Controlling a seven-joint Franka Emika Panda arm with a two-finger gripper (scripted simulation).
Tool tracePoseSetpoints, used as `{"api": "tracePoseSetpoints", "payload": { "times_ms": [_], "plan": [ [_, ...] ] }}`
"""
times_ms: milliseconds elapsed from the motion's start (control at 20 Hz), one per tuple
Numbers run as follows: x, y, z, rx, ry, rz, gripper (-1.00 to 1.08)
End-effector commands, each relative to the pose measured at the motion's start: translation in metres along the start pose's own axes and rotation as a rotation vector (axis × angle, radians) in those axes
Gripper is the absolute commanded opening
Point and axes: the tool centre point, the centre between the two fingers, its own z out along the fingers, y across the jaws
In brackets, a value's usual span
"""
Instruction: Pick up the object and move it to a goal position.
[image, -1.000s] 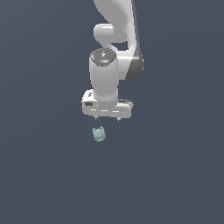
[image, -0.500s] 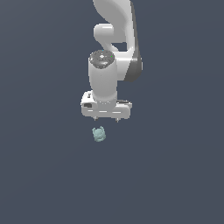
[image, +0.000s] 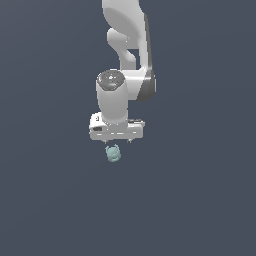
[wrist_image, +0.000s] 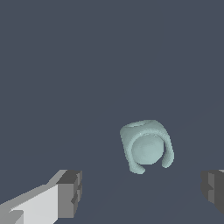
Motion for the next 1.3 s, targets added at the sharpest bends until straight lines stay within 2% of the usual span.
{"api": "tracePoseSetpoints", "payload": {
  "times_ms": [0,600,1250],
  "plan": [
    [0.0,0.007,0.012,-0.001,-0.001,-0.053,1.0],
    [-0.002,0.027,0.049,-0.001,-0.004,-0.227,1.0],
    [-0.003,0.029,0.067,0.0,-0.005,-0.245,1.0]
  ]
}}
